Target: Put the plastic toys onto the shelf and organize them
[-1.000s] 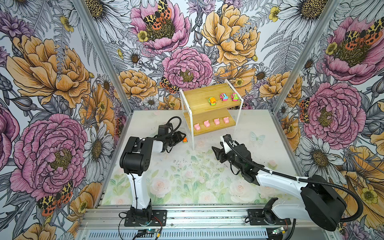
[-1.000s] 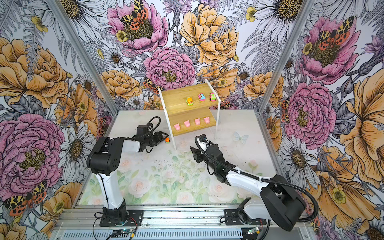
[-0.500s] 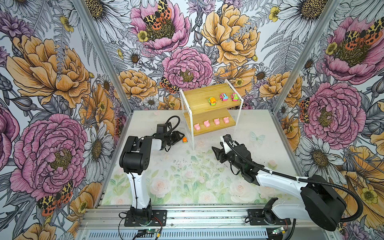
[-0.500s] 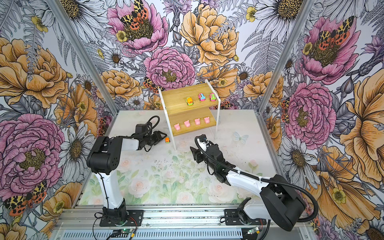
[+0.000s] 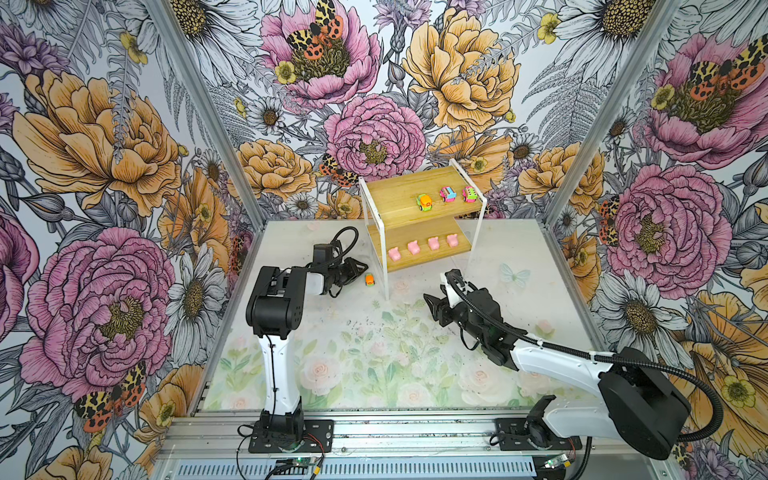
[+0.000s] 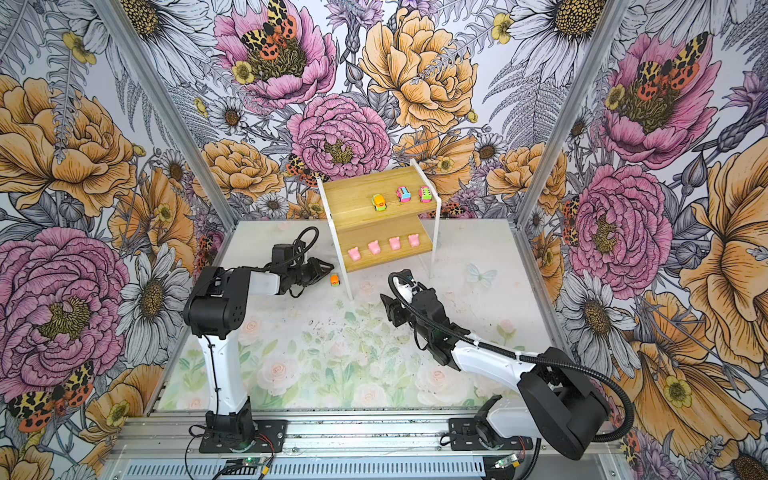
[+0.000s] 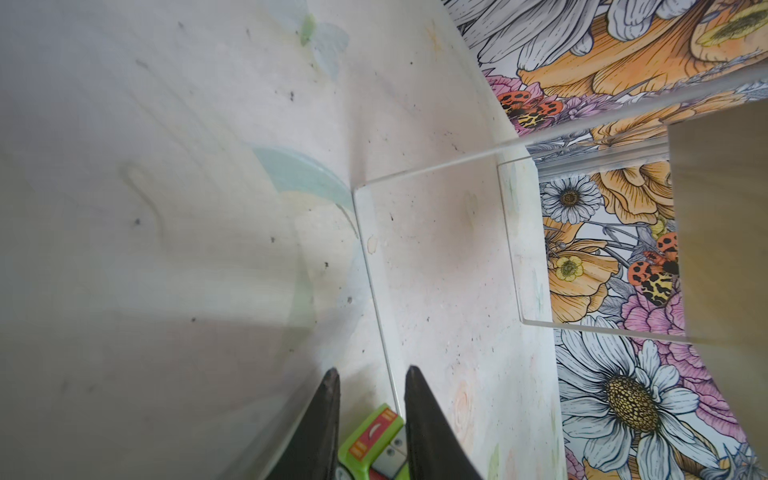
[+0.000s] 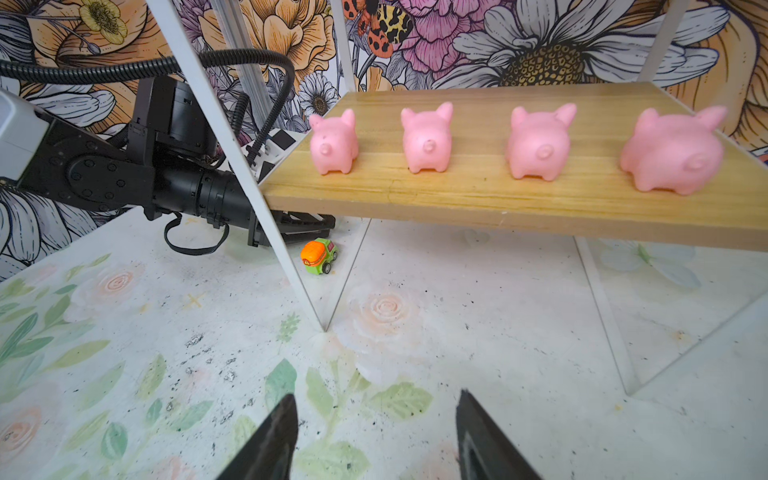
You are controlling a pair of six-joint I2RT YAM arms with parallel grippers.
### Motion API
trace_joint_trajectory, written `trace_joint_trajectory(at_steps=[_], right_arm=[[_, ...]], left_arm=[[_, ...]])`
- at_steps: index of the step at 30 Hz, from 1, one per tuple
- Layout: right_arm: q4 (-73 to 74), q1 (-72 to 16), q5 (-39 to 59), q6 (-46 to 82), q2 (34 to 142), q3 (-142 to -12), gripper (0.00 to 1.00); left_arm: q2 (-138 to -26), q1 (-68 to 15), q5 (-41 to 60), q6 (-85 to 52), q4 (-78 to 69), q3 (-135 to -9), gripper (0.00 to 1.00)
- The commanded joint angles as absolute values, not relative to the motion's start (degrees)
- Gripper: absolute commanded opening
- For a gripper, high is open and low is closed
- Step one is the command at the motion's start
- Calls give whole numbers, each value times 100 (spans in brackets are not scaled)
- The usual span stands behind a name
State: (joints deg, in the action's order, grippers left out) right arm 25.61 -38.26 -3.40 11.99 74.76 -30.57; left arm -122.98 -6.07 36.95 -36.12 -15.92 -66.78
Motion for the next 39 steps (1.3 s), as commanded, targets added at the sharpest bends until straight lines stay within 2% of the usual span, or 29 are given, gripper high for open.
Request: trace_joint_trajectory(at_steps=[1, 11, 24, 39], right_arm=[[2698, -3797, -459, 1202, 7545, -3058, 61], [2698, -3788, -518, 1195, 7569, -3066, 61], [2709, -3794, -512, 1203, 7621, -3094, 61], [2725, -3790, -542, 1231, 7682, -3109, 61]], left_arm=[[-12406, -527, 3974, -3716, -1937, -6841, 27], [-12602, -532, 4097, -3757, -1977, -7001, 27], [-12621, -659, 4258, -3796, -2095, -6863, 18], [-12660, -717, 4355, -3896, -2394, -6627, 16]])
